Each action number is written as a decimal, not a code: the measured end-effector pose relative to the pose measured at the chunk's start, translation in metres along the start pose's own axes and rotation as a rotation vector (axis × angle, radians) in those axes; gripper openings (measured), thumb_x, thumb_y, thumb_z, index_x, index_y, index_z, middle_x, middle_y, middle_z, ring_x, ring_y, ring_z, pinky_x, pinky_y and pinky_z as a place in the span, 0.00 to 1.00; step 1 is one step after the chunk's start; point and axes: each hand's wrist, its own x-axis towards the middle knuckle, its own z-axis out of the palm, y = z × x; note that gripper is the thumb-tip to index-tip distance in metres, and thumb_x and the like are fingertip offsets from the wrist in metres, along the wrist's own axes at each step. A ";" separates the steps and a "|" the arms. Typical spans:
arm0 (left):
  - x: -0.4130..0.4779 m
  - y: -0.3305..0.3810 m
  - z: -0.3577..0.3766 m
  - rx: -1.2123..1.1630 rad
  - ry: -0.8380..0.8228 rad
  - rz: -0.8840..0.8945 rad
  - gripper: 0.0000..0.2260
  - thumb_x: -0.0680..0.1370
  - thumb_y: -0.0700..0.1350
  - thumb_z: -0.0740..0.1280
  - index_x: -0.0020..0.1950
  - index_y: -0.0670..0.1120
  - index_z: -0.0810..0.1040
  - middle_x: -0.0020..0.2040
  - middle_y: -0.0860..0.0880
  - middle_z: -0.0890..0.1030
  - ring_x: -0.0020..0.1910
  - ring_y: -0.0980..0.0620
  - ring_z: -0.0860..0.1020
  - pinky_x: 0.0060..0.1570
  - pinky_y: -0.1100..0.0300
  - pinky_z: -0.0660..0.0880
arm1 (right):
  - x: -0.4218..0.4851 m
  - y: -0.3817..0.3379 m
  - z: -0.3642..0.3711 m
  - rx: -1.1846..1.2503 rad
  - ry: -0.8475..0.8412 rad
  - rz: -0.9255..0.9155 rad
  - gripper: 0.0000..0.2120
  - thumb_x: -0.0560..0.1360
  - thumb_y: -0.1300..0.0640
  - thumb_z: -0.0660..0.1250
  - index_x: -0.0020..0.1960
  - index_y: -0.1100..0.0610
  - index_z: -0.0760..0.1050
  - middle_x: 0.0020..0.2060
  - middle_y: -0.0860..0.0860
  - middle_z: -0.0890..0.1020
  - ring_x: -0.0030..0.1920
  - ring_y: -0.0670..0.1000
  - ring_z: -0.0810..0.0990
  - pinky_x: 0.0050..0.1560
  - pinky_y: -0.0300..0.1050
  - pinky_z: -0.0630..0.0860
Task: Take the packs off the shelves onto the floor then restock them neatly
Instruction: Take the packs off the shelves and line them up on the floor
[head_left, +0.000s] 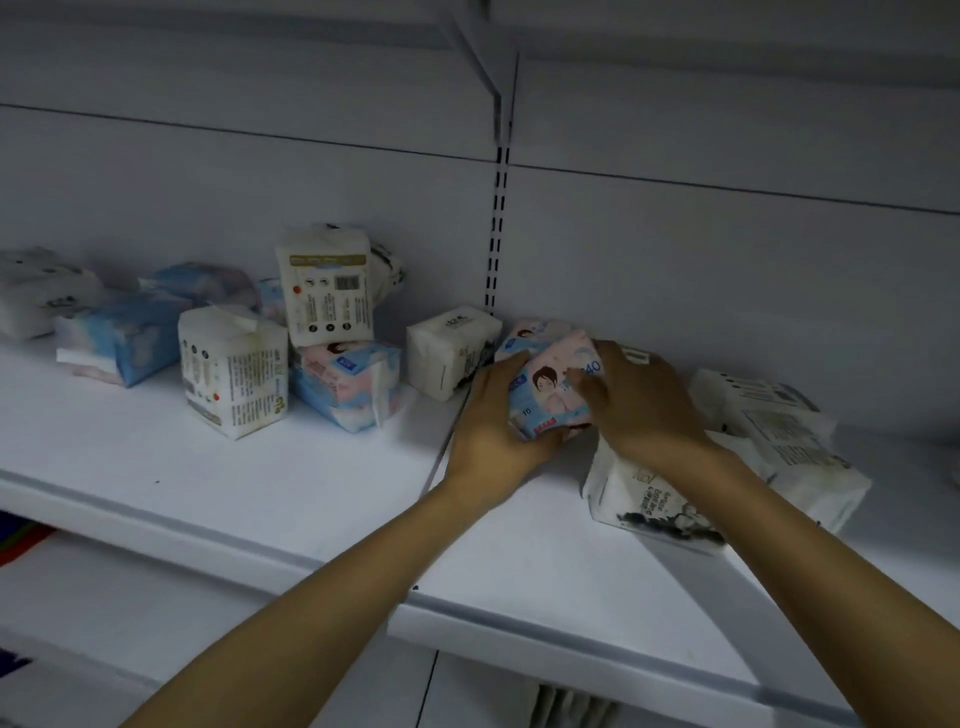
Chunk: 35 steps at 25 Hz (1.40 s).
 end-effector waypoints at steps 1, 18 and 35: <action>-0.003 0.006 -0.005 -0.038 0.063 0.005 0.35 0.63 0.47 0.78 0.66 0.56 0.68 0.63 0.51 0.76 0.62 0.51 0.76 0.59 0.47 0.77 | 0.003 -0.008 -0.004 0.004 0.021 -0.039 0.18 0.82 0.50 0.53 0.67 0.57 0.66 0.60 0.57 0.79 0.60 0.58 0.76 0.70 0.51 0.61; -0.081 0.100 -0.316 0.181 0.563 0.335 0.47 0.65 0.51 0.78 0.76 0.58 0.52 0.73 0.58 0.64 0.68 0.57 0.71 0.58 0.49 0.78 | -0.045 -0.314 -0.009 1.233 0.006 -0.491 0.16 0.76 0.56 0.68 0.63 0.54 0.71 0.53 0.45 0.82 0.52 0.42 0.82 0.47 0.37 0.78; -0.277 -0.030 -0.639 0.038 0.712 -0.348 0.21 0.73 0.43 0.74 0.62 0.50 0.71 0.55 0.51 0.81 0.53 0.53 0.82 0.45 0.61 0.80 | -0.160 -0.636 0.215 1.475 -0.752 -0.328 0.18 0.78 0.58 0.65 0.67 0.54 0.68 0.56 0.50 0.81 0.52 0.44 0.82 0.43 0.36 0.79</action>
